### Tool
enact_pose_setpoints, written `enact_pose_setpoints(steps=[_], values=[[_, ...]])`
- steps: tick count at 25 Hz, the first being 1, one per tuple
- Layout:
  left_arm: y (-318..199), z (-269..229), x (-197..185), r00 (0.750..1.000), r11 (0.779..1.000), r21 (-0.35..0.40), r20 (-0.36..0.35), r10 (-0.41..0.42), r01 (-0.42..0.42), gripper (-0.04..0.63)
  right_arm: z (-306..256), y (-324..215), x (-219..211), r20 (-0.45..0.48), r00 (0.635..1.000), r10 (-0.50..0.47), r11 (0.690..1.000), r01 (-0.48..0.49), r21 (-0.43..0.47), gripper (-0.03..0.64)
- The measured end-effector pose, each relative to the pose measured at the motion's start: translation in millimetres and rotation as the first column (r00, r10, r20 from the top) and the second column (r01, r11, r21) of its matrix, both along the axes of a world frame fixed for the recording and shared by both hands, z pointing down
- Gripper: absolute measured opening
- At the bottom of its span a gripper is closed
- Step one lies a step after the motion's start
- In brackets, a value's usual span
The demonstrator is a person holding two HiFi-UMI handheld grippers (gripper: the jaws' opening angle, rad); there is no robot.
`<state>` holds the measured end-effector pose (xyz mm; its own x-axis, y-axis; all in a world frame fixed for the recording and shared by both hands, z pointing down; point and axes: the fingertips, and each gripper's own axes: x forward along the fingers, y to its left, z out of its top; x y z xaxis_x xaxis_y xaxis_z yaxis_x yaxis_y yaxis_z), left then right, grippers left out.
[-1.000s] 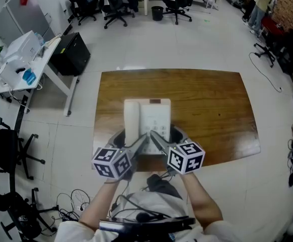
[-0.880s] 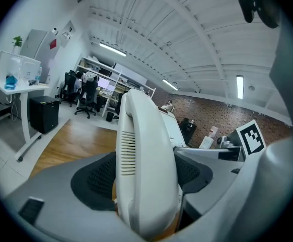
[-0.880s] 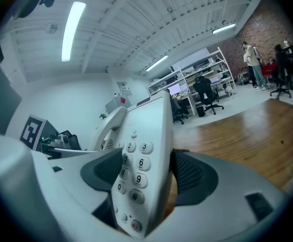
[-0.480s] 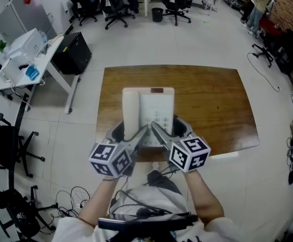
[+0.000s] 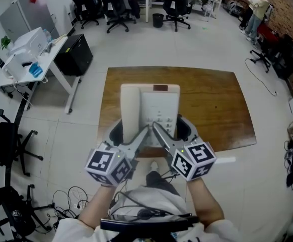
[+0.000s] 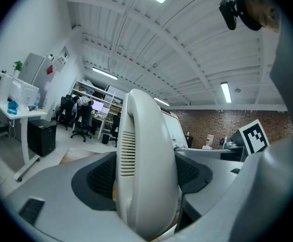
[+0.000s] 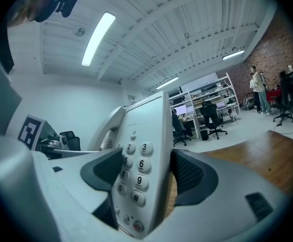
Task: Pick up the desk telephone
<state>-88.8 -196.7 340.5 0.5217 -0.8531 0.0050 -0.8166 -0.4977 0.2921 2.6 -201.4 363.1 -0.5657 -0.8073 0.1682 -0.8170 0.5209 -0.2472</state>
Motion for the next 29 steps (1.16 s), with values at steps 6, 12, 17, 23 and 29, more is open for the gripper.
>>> enact_pose_setpoints(steps=[6, 12, 17, 23, 29], values=[[20, -12, -5, 1.000, 0.999, 0.039, -0.011, -0.011, 0.012, 0.330, -18, 19, -4, -0.004, 1.000, -0.002, 0.999, 0.002, 0.040, 0.321], [36, -18, -7, 1.000, 0.999, 0.049, -0.017, -0.012, 0.013, 0.329, -24, 34, -7, 0.004, 1.000, 0.002, 0.998, -0.002, 0.060, 0.321], [45, -24, -7, 1.000, 0.998, 0.059, -0.029, -0.008, 0.009, 0.328, -29, 44, -6, 0.000, 1.000, 0.003, 0.996, -0.003, 0.087, 0.321], [54, -25, -6, 1.000, 0.998, 0.061, -0.024, -0.002, 0.003, 0.328, -32, 54, -5, 0.001, 1.000, 0.009, 0.995, -0.009, 0.095, 0.321], [58, -21, -6, 1.000, 0.998, 0.058, -0.018, -0.004, 0.005, 0.328, -28, 57, -5, -0.001, 1.000, 0.007, 0.996, -0.007, 0.089, 0.321]])
